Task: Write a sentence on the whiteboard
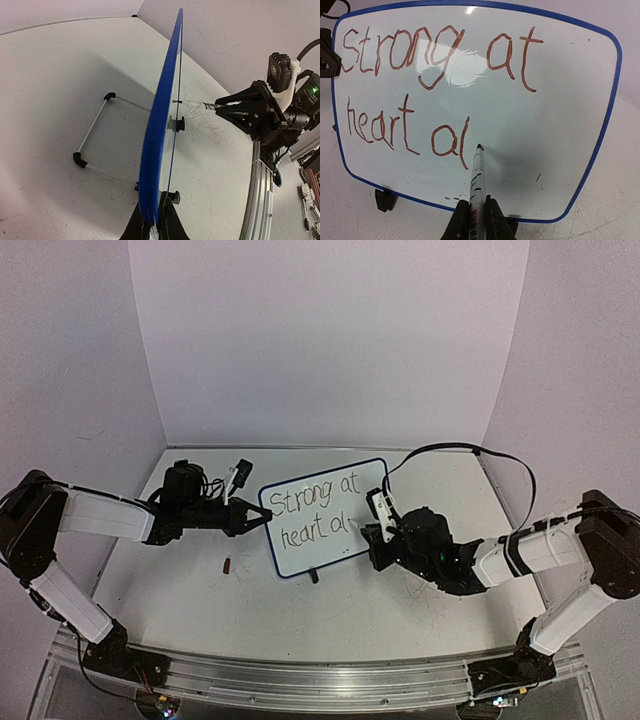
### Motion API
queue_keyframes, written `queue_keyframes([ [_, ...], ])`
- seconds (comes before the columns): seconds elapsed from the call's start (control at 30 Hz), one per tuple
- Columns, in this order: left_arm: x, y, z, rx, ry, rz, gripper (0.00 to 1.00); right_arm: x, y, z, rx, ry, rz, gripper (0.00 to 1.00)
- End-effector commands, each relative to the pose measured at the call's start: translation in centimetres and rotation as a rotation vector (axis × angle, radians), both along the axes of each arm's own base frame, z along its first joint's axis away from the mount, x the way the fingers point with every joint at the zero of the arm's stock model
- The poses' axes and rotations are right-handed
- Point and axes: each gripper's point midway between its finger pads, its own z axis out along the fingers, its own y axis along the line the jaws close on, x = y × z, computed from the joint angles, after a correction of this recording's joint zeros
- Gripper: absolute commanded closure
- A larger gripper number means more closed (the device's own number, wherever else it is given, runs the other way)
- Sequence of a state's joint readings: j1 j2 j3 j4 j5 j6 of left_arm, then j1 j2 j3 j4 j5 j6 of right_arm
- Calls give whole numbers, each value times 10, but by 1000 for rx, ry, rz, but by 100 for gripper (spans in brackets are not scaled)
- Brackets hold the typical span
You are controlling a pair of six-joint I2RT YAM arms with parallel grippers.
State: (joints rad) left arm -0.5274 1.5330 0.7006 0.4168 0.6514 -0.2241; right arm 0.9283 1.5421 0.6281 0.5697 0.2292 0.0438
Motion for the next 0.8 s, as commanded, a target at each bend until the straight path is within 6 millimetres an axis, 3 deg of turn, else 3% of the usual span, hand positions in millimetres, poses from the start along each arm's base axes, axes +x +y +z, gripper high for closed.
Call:
queue_keyframes([
  [0.0, 20, 13, -18, 101, -20, 88, 100, 5, 12, 29, 68, -62, 22, 100],
  [0.4, 19, 13, -18, 103, -25, 88, 100, 14, 13, 18, 37, -34, -25, 100],
  [0.77, 20, 14, -17, 104, -30, 91, 100, 0, 1, 2, 14, 21, -28, 100],
])
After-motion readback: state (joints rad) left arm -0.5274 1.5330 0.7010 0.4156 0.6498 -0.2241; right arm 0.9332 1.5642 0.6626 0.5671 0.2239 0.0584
